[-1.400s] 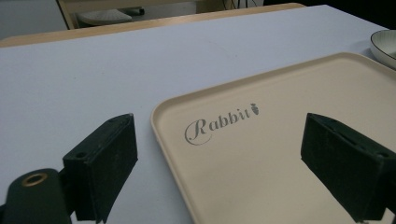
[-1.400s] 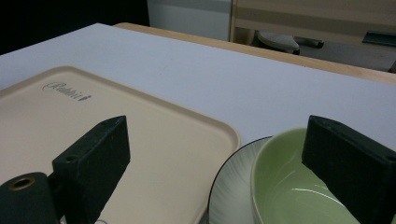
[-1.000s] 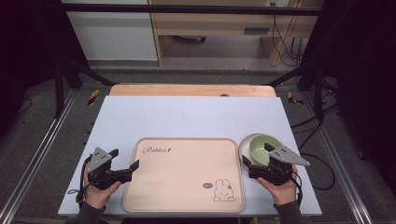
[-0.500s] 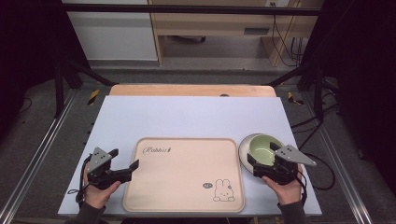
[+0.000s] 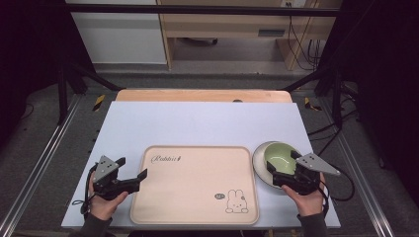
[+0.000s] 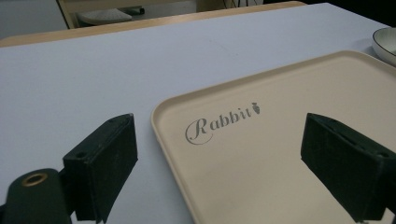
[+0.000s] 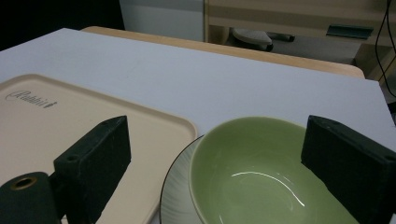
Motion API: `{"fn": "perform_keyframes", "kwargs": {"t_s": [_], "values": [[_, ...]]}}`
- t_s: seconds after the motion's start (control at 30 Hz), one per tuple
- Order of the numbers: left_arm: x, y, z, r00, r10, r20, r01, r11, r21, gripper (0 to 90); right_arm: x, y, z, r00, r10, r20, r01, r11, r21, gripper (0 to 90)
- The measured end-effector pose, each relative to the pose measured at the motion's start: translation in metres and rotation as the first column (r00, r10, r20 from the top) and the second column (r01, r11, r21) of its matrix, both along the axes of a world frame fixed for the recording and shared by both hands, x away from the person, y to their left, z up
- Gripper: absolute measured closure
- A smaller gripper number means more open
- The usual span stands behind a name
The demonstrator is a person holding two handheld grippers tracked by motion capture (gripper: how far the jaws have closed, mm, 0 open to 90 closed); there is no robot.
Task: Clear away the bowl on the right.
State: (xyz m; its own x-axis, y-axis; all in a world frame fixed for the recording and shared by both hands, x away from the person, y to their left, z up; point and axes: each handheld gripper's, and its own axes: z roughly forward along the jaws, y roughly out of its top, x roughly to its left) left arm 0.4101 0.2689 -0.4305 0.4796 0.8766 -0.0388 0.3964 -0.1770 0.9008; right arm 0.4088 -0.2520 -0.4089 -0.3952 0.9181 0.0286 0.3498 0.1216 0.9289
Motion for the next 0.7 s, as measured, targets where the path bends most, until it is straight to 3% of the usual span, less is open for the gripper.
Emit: {"fn": "perform_keyframes", "kwargs": {"t_s": [0.7], "values": [[-0.001,0.0,0.0,1.0,0.0,0.004,0.0,1.0,0.001,10.7,0.002,-0.011,0.0,0.9987,-0.044,-0.024,0.044,0.999,-0.004,9.0]]}}
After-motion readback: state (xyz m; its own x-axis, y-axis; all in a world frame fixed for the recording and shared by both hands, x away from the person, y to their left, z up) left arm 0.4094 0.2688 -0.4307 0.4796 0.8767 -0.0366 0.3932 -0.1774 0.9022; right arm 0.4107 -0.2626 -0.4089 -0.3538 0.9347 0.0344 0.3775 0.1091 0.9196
